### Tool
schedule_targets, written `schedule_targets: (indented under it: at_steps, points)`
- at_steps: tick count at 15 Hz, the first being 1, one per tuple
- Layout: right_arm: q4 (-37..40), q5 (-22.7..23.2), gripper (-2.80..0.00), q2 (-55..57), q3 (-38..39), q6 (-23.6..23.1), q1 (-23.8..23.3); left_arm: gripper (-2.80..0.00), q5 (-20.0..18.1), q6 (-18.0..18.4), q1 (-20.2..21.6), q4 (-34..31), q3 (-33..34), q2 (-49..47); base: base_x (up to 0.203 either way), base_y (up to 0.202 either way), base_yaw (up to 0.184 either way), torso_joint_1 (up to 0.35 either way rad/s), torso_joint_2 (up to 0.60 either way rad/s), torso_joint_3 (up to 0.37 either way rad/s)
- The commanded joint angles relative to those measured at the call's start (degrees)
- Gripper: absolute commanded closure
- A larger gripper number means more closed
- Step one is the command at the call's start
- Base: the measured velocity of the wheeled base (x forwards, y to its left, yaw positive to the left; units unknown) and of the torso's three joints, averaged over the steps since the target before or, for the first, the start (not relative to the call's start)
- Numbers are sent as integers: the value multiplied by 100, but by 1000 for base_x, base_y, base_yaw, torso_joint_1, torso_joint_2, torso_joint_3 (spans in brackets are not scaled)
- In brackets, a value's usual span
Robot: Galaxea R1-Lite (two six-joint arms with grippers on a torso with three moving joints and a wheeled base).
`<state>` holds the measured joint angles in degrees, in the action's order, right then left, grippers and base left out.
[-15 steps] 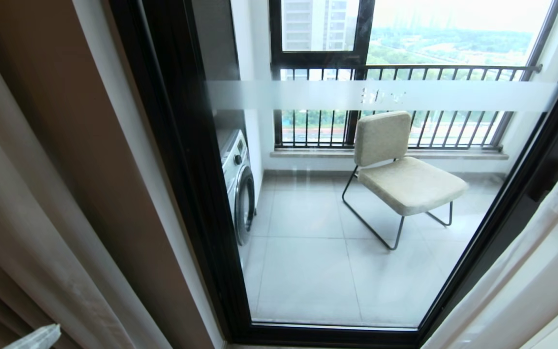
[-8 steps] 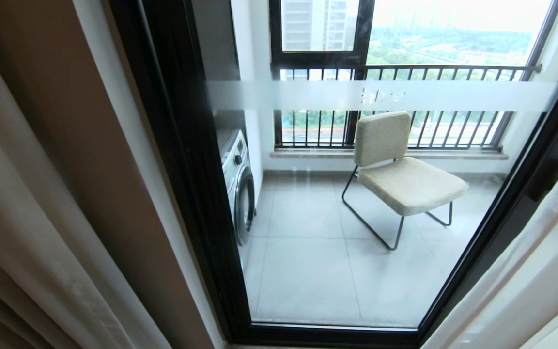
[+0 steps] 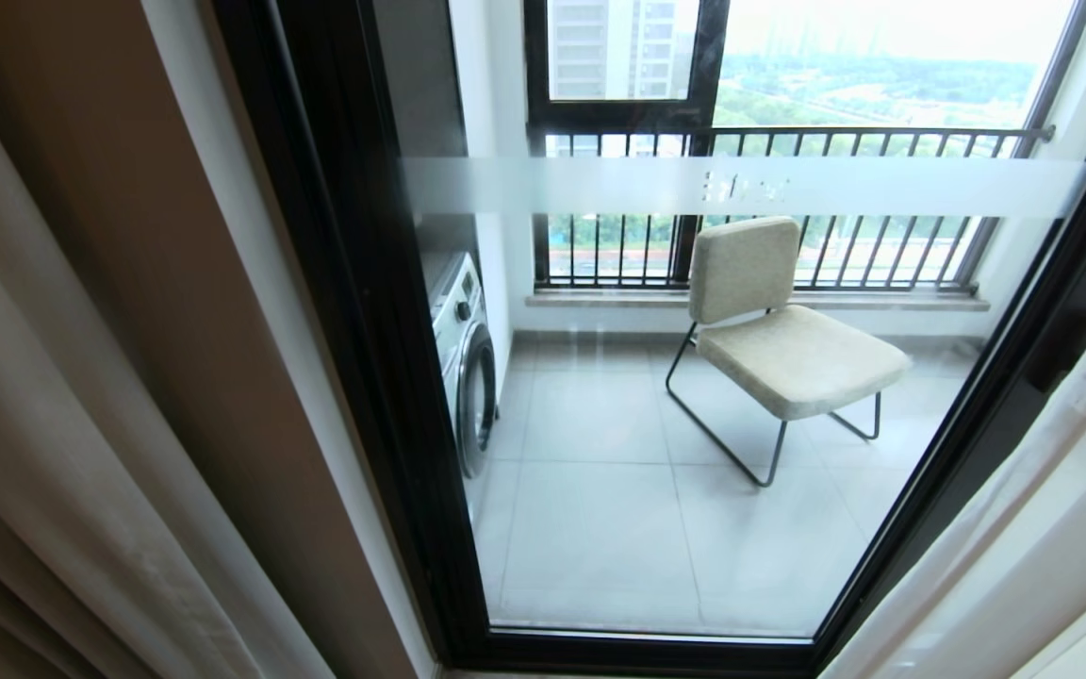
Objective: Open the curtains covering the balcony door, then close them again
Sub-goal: Pull the inner curtains open on both sides
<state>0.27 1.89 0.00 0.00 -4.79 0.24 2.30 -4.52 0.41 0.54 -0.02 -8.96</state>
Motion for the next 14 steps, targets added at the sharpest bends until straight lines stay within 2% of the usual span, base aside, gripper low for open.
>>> schedule_targets:
  at_steps: [1, 3, 14]
  points:
    - [0, 4, 0, 0, 0, -4, 2, 0, 1, -5, 5, -8, -4, 579, 0, 0, 0, 0, 0, 0]
    - [0, 4, 0, 0, 0, -4, 2, 0, 6, -5, -5, -3, -1, 895, 0, 0, 0, 0, 0, 0]
    - [0, 4, 0, 0, 0, -4, 2, 0, -11, 30, -6, -19, -6, 887, 0, 0, 0, 0, 0, 0]
